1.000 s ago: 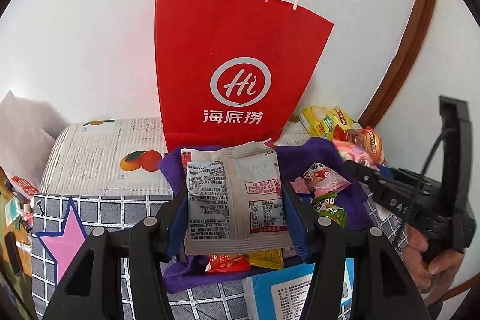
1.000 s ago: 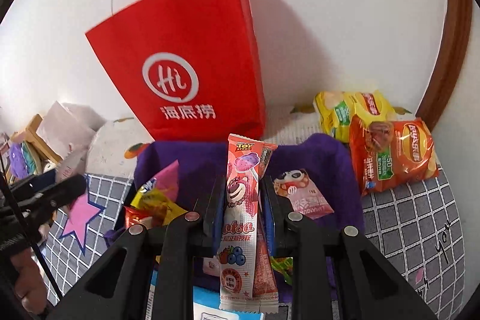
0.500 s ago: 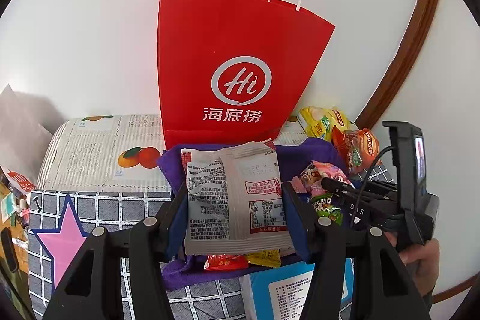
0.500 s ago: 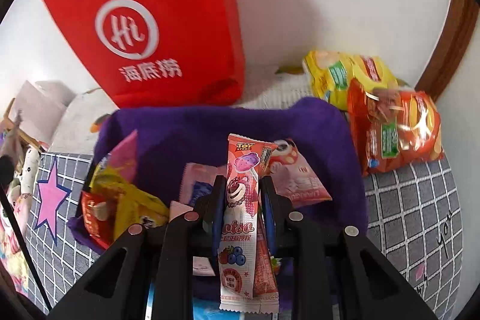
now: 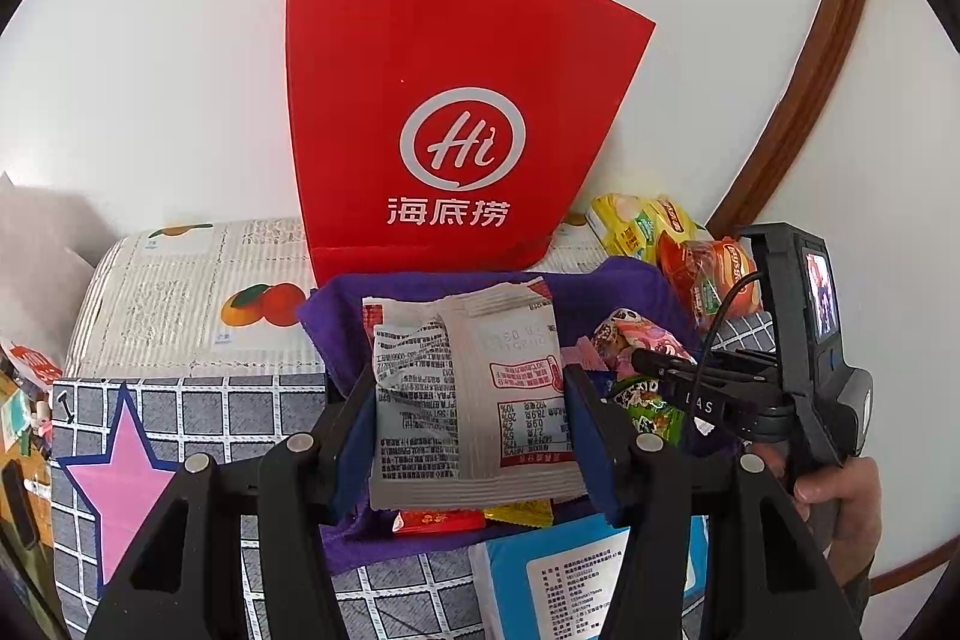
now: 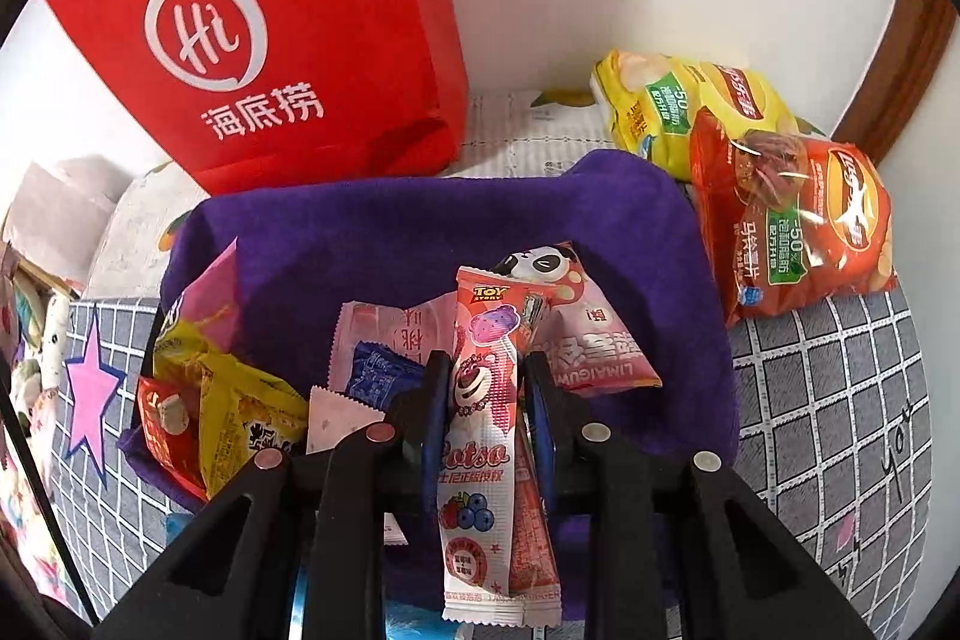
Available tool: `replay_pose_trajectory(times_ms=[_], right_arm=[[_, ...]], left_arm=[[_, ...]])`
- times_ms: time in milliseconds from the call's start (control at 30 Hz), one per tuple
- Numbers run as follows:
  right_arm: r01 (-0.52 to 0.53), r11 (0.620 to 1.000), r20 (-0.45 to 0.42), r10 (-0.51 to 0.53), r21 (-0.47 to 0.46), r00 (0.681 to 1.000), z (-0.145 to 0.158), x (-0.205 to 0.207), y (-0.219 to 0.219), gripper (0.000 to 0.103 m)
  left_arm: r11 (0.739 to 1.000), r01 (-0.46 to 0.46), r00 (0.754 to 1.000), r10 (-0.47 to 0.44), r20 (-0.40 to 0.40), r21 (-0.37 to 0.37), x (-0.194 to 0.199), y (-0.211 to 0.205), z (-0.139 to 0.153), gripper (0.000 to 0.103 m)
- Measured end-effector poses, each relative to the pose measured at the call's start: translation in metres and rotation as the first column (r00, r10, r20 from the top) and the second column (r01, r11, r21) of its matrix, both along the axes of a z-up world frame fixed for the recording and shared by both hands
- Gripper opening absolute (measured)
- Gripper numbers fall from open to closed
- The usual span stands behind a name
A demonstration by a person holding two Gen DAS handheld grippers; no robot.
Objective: Organize snacks
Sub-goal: 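Carry Lotso candy to towel and open right tool while left tool carries white packet, then lower white snack packet onto the towel and open left tool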
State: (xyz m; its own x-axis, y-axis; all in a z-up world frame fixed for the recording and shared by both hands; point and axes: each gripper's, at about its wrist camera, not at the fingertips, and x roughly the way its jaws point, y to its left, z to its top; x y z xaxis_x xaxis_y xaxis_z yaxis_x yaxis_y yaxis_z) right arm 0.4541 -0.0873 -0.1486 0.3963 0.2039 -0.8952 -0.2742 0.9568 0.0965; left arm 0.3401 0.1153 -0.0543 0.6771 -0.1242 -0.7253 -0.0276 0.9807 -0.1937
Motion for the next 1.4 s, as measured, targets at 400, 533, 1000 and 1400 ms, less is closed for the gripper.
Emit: replay_pose_trajectory(times_ms=[400, 533, 1000, 1400], right_arm=[[-0.026, 1.0, -0.026, 0.026, -0.014, 0.999, -0.002, 0.001, 0.005, 0.039], [-0.019, 1.0, -0.006, 0.019, -0.003, 1.0, 0.008, -0.001, -0.002, 0.039], [0.041, 0.998, 0.158, -0.046, 0.04, 0.986, 0.069, -0.021, -0.037, 0.045], [0.048, 0.999, 0.197, -0.049, 0.014, 0.979, 0.08, -0.028, -0.038, 0.045]], left_arm=[[1.0, 0.024, 1.0, -0.024, -0.012, -0.004, 0.002, -0.006, -0.003, 0.056], [0.999, 0.042, 0.999, -0.042, -0.026, -0.001, 0.006, -0.014, -0.008, 0.056], [0.993, 0.099, 0.986, -0.107, -0.128, -0.063, 0.024, -0.048, -0.05, 0.056], [0.993, 0.038, 0.982, -0.057, -0.18, -0.111, 0.038, -0.054, -0.08, 0.056]])
